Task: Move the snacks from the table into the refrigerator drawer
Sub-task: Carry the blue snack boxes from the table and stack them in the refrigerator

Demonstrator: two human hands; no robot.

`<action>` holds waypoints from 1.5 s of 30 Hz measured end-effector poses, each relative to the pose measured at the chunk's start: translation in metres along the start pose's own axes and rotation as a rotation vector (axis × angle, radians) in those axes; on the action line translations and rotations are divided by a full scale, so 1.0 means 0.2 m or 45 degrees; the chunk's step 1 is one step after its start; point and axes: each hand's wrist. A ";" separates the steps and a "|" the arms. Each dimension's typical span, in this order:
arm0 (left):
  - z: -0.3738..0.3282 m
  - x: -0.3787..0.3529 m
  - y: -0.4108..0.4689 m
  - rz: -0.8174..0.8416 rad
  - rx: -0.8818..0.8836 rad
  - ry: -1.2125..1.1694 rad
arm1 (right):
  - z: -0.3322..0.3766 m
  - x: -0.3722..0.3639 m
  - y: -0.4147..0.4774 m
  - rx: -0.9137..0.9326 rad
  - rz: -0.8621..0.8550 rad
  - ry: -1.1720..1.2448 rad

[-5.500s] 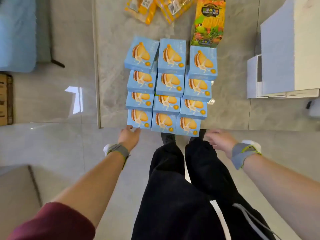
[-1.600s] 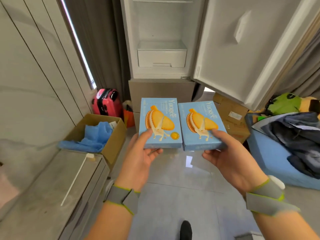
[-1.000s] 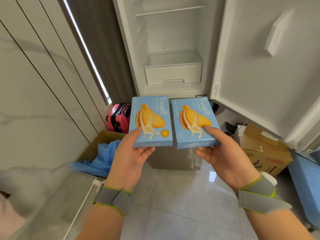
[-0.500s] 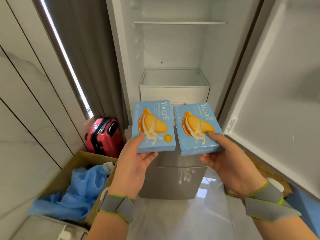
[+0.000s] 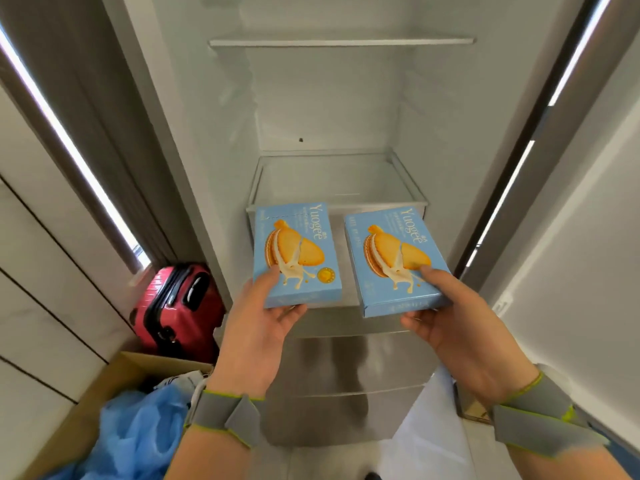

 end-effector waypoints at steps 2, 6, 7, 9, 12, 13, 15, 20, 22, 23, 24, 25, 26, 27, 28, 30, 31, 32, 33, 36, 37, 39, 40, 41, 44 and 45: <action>-0.01 -0.05 0.14 -0.034 -0.017 0.035 | 0.05 0.02 0.15 -0.005 0.039 0.032; -0.07 -0.13 0.41 -0.092 -0.025 0.133 | 0.16 0.04 0.44 -0.027 0.076 0.067; -0.08 -0.15 0.47 -0.111 -0.027 0.155 | 0.19 0.04 0.51 -0.031 0.085 0.077; -0.09 -0.16 0.59 -0.148 -0.044 0.193 | 0.22 0.04 0.64 -0.046 0.121 0.079; -0.08 -0.15 0.73 -0.195 -0.082 0.247 | 0.23 0.04 0.80 -0.069 0.123 0.040; -0.07 -0.14 0.77 -0.203 -0.108 0.280 | 0.23 0.04 0.85 -0.068 0.113 0.026; -0.07 -0.13 0.85 -0.201 -0.224 0.409 | 0.23 0.03 0.94 -0.059 0.108 0.001; -0.12 -0.11 1.05 -0.346 -0.557 1.350 | 0.26 -0.04 1.14 0.022 0.080 -0.042; -0.12 -0.09 1.12 -0.346 -0.615 1.640 | 0.27 -0.07 1.21 0.089 0.051 -0.095; -0.11 -0.08 1.14 -0.325 -0.619 1.718 | 0.27 -0.07 1.22 0.132 0.038 -0.146; -0.11 -0.07 1.16 -0.293 -0.621 1.759 | 0.27 -0.08 1.25 0.186 0.024 -0.231; -0.11 -0.06 1.20 -0.258 -0.595 1.771 | 0.26 -0.08 1.28 0.236 -0.006 -0.364; -0.12 -0.05 1.23 -0.230 -0.569 1.772 | 0.26 -0.08 1.31 0.279 -0.052 -0.547; -0.13 -0.04 1.27 -0.219 -0.544 1.772 | 0.27 -0.07 1.35 0.318 -0.095 -0.756; -0.15 -0.03 1.32 -0.210 -0.534 1.788 | 0.27 -0.07 1.38 0.353 -0.126 -0.946; -0.19 -0.03 1.40 -0.187 -0.500 1.807 | 0.28 -0.08 1.42 0.420 -0.188 -1.193; -0.21 -0.03 1.44 -0.170 -0.473 1.800 | 0.28 -0.08 1.44 0.457 -0.219 -1.286; -0.23 -0.03 1.47 -0.153 -0.452 1.788 | 0.28 -0.09 1.46 0.503 -0.232 -1.374; -0.24 -0.03 1.50 -0.142 -0.435 1.775 | 0.27 -0.10 1.47 0.538 -0.223 -1.446; -0.27 -0.04 1.58 -0.144 -0.440 1.752 | 0.27 -0.12 1.55 0.572 -0.150 -1.510; -0.27 -0.04 1.60 -0.149 -0.453 1.747 | 0.27 -0.13 1.59 0.572 -0.140 -1.509; -0.27 -0.03 1.63 -0.157 -0.486 1.741 | 0.25 -0.13 1.66 0.572 -0.162 -1.509; -0.26 -0.03 1.64 -0.163 -0.496 1.740 | 0.24 -0.13 1.69 0.581 -0.183 -1.524; -0.25 -0.02 1.65 -0.169 -0.507 1.738 | 0.23 -0.14 1.71 0.593 -0.206 -1.553; -0.23 0.00 1.69 -0.193 -0.532 1.736 | 0.21 -0.16 1.80 0.611 -0.261 -1.615; -0.23 0.01 1.70 -0.200 -0.540 1.744 | 0.21 -0.17 1.82 0.612 -0.271 -1.623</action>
Point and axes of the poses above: each hand's wrist, its own y-axis towards the middle knuckle, its own x-axis out of the back of the hand, z = x × y, and after that the axes turned 9 degrees about z, right-handed
